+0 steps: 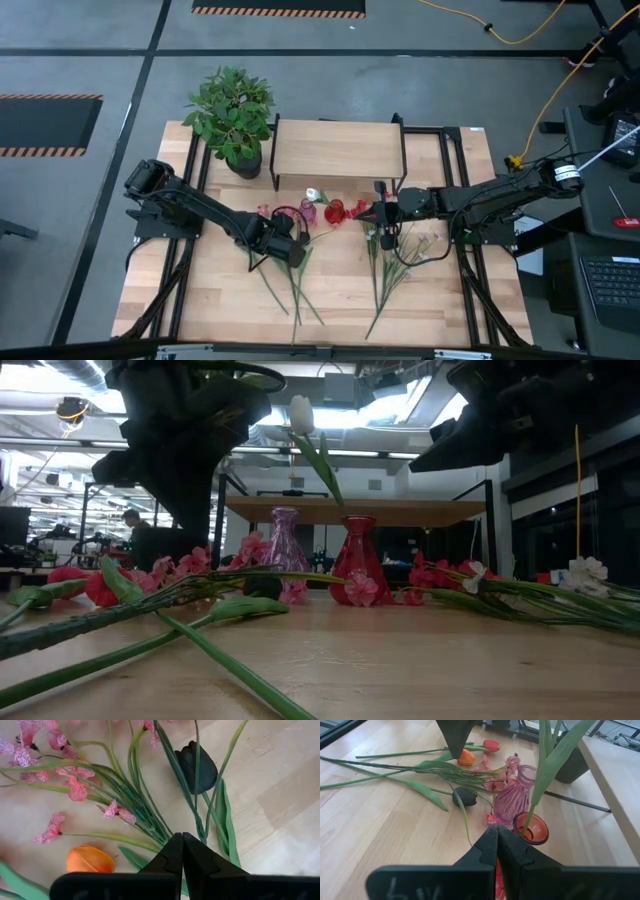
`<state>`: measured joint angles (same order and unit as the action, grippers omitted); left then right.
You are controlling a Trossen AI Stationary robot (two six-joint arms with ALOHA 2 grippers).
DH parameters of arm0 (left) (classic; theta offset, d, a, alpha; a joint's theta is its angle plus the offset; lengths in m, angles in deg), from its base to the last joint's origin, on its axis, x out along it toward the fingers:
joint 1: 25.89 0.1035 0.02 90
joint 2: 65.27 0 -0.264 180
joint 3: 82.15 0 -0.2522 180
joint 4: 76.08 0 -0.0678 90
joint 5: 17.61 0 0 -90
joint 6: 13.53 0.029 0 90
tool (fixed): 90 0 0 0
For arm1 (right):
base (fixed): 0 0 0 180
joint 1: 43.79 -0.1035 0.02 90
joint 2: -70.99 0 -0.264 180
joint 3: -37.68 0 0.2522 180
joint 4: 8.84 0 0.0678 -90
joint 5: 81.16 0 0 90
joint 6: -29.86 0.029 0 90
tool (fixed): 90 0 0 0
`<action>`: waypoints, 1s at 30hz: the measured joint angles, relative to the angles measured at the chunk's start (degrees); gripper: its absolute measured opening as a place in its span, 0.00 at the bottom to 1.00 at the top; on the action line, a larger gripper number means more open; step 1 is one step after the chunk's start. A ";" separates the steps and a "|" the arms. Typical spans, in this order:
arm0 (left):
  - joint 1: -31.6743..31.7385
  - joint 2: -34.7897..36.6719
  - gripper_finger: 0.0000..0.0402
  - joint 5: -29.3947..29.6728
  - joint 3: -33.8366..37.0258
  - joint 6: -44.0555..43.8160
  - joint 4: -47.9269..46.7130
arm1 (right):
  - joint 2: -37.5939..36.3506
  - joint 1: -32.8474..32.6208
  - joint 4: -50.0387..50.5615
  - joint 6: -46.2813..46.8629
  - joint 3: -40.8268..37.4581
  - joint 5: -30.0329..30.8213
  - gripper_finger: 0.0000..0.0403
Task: Pick and place flowers into a vace then onto a shelf
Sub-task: Put the pink flowers into the red vase
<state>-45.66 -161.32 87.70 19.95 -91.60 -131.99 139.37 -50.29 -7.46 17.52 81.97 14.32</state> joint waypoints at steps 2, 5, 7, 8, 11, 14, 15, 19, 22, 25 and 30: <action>0.00 0.00 0.02 0.04 0.00 0.47 0.00 | 0.00 -0.02 0.00 0.02 0.00 0.00 0.03; 0.00 0.00 0.07 0.40 0.00 1.83 0.00 | 0.00 -0.02 0.00 0.02 -0.02 0.00 0.03; 0.00 0.00 0.11 0.69 0.00 2.18 -0.01 | 0.00 -0.02 0.00 0.03 -0.02 0.00 0.03; 0.00 0.00 0.13 0.70 0.00 2.83 -0.01 | 0.00 -0.02 0.00 0.04 -0.02 0.00 0.03; 0.00 0.00 0.21 1.00 0.00 4.29 0.00 | 0.00 -0.02 0.00 0.04 -0.02 0.00 0.03; 0.00 0.00 0.28 3.03 0.00 4.08 -0.02 | 0.00 -0.02 0.00 0.14 -0.02 0.00 0.03; 0.02 0.00 0.31 3.23 0.00 3.02 -0.02 | 0.00 0.00 0.00 0.22 -0.02 0.00 0.03; 0.02 0.00 0.37 0.78 0.00 -5.39 -0.02 | 0.00 -0.02 0.00 0.25 -0.02 0.00 0.03; -0.11 -0.79 0.40 -0.15 0.00 -8.95 0.15 | 0.00 -0.02 0.12 0.27 -0.02 -0.02 0.04; -0.26 -2.66 0.41 -0.60 0.00 -9.69 0.10 | 0.00 -0.02 0.44 0.60 -0.02 -0.07 0.04; 1.36 -6.64 0.41 -6.93 0.02 -9.81 0.39 | 0.00 -0.02 1.09 1.57 -0.02 -0.11 0.04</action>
<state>-44.29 -167.96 80.77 19.97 -101.41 -131.61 139.37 -50.31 -6.37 19.10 81.95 14.21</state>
